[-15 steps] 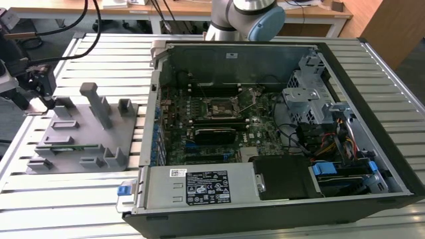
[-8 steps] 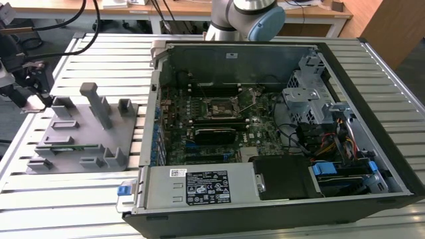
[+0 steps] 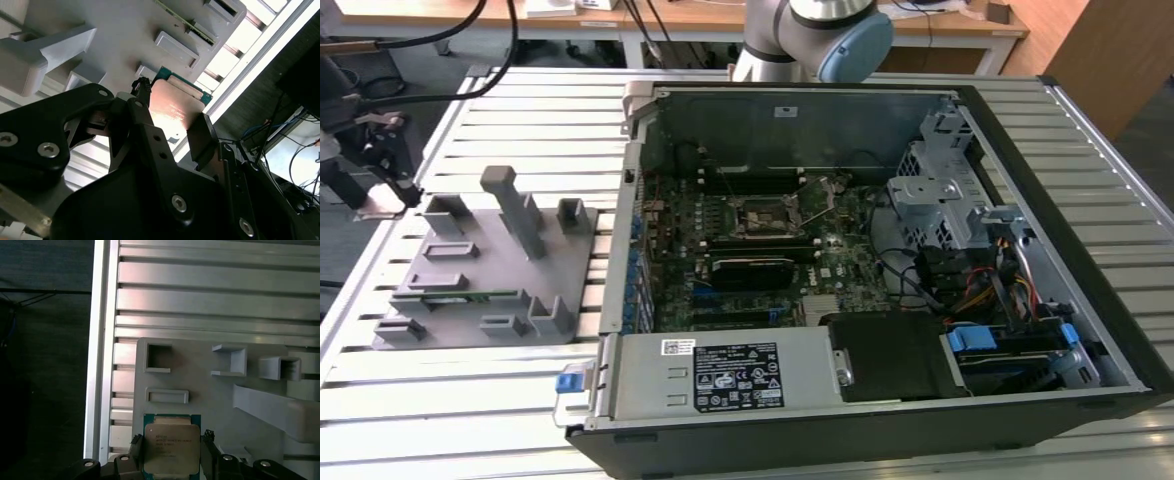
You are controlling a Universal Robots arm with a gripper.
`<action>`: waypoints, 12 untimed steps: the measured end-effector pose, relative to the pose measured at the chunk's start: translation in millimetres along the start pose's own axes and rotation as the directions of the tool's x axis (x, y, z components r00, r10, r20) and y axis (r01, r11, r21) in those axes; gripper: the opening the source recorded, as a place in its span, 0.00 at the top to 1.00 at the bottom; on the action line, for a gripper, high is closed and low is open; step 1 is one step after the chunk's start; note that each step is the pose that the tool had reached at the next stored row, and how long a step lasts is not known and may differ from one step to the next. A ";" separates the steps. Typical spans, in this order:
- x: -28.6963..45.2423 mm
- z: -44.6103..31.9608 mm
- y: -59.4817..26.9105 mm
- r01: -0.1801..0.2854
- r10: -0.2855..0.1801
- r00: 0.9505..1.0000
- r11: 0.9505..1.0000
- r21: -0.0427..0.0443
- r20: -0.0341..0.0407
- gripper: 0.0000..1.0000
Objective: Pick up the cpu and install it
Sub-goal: 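Pick up the cpu and move it towards the insertion slot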
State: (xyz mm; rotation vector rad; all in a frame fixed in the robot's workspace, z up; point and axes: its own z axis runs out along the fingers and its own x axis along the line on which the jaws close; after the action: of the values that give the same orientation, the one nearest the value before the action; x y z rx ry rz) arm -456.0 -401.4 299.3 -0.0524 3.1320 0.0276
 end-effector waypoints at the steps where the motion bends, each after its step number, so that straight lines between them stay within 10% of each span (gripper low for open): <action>1: 0.0 -1.1 0.0 0.000 0.000 1.000 1.000 0.000 0.000 0.46; 12: 0.0 -10.9 0.6 0.000 0.000 1.000 1.000 0.000 0.001 0.46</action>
State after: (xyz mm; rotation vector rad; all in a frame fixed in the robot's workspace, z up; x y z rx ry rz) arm -456.1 -401.0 310.2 -0.0525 3.1312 0.0276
